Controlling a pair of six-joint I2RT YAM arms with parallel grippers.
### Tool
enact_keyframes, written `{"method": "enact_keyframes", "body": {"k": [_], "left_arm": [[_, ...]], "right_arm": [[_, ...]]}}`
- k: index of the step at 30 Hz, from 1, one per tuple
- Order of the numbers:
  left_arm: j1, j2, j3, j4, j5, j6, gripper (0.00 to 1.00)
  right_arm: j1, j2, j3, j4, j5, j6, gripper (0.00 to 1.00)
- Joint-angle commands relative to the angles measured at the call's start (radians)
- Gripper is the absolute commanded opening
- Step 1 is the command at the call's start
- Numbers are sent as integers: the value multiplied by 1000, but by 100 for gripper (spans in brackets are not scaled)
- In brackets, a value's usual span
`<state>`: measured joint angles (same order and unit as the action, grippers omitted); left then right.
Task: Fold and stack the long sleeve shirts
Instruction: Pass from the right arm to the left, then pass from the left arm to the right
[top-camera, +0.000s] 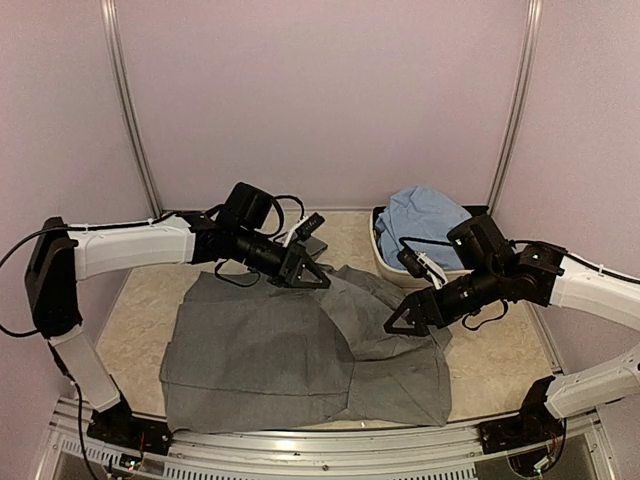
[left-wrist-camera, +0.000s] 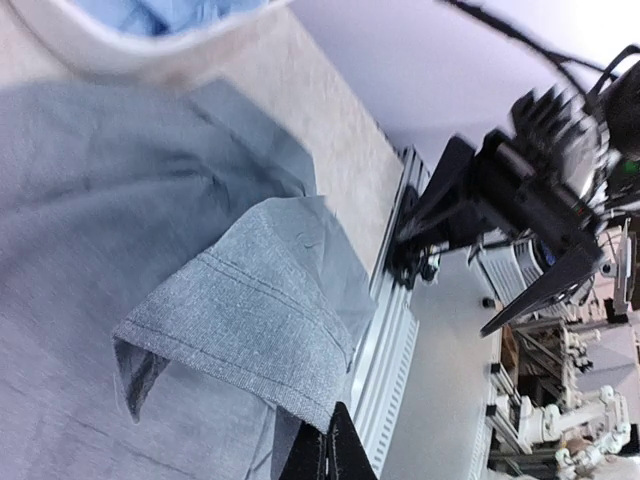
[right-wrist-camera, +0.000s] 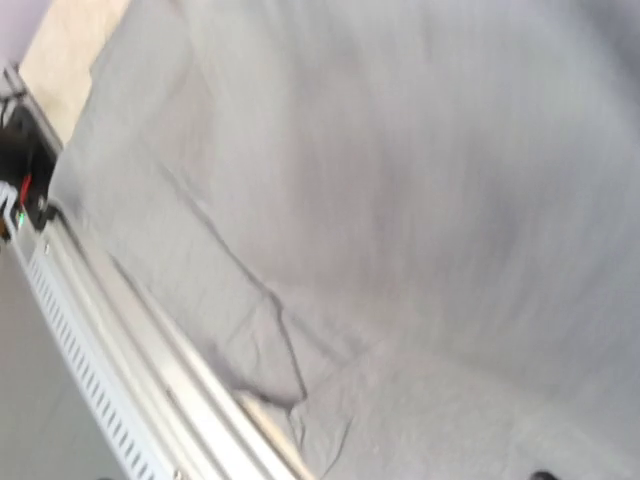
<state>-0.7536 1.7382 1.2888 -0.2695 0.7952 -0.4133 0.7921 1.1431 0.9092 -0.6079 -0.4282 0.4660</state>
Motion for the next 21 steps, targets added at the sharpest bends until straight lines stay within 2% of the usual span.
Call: {"method": "enact_keyframes", "body": {"k": [1, 5, 9, 16, 21], "left_arm": [[47, -87, 104, -128, -103, 52, 0], [84, -136, 219, -231, -186, 123, 0], [119, -133, 356, -311, -269, 160, 0], [140, -27, 620, -398, -365, 219, 0], [147, 46, 725, -424, -380, 240, 0]], "right_arm": [[7, 1, 35, -84, 126, -34, 86], [7, -6, 5, -58, 227, -8, 86], [6, -31, -93, 23, 278, 57, 83], [8, -49, -202, 127, 143, 16, 84], [9, -47, -213, 144, 198, 14, 84]]}}
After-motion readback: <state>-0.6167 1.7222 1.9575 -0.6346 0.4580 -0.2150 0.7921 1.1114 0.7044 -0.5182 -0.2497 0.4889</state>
